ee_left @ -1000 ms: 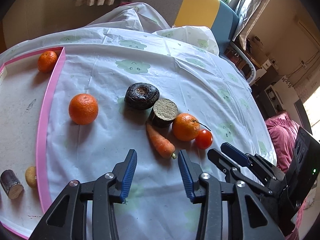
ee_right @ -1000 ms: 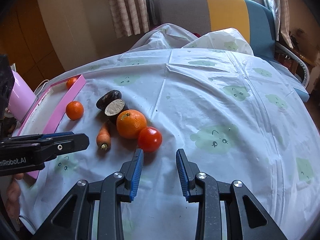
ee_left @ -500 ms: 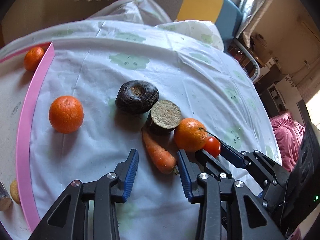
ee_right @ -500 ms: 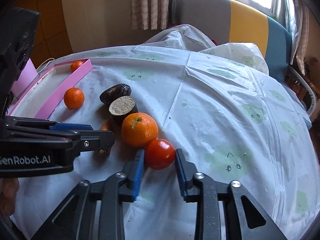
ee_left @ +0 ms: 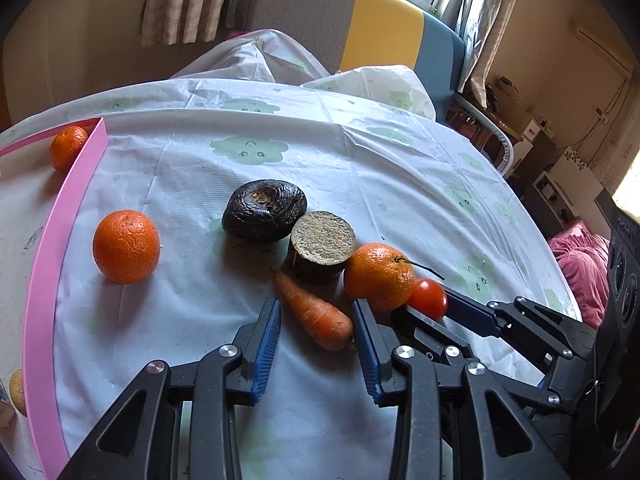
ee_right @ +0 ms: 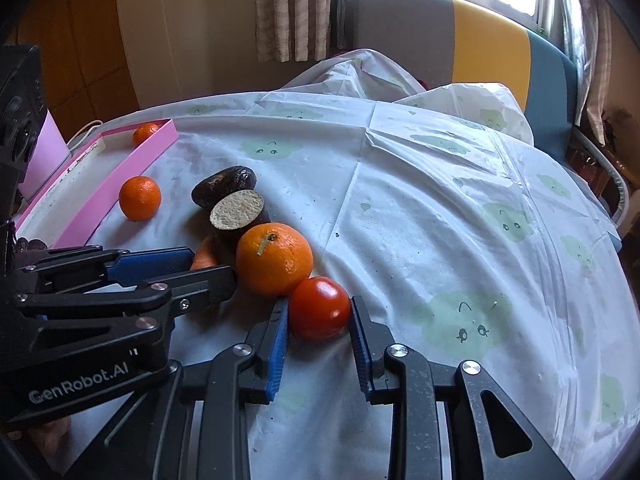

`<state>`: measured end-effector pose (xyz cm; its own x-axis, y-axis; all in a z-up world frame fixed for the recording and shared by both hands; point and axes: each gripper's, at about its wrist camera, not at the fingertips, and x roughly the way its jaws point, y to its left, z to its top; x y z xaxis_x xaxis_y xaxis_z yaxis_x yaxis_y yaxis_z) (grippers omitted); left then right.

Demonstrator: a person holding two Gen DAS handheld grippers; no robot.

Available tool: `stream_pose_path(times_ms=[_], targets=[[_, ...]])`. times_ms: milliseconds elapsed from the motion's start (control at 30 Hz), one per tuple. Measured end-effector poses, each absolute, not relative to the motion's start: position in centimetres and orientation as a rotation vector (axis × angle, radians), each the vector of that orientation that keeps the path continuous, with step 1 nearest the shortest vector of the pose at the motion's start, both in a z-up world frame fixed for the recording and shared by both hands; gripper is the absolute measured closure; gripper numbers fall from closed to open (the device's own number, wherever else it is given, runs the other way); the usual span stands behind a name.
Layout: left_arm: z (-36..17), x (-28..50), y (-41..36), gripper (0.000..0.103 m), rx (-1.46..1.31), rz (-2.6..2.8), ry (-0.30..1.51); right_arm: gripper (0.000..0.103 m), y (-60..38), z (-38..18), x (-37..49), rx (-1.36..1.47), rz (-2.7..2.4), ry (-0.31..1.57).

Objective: Organize fruits
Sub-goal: 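Grasp the carrot with the left tool, then carry the carrot into the tray and release with the left tool while the right tool grasps the red tomato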

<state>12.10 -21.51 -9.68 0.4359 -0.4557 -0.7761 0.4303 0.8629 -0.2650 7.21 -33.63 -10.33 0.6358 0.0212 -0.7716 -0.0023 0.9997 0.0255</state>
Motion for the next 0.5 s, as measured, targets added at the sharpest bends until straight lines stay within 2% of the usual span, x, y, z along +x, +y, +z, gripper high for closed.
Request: stream_pose_path(times_ms=[233,333,500], targets=[[-9.9,12.4,-20.8,0.067,-0.092,-0.56,0.983,0.073,-33.8,-10.3,7.1,0.033,0.016,0.877],[-9.8,12.8,-20.6,0.075,-0.102,-0.554,1.003,0.073,-33.8,-10.3,7.0,0.031,0.016,0.873],[-9.5,12.9,-20.6,0.075,-0.082,-0.559,1.031,0.073,-33.8,-10.3,7.0,0.027,0.014,0.87]])
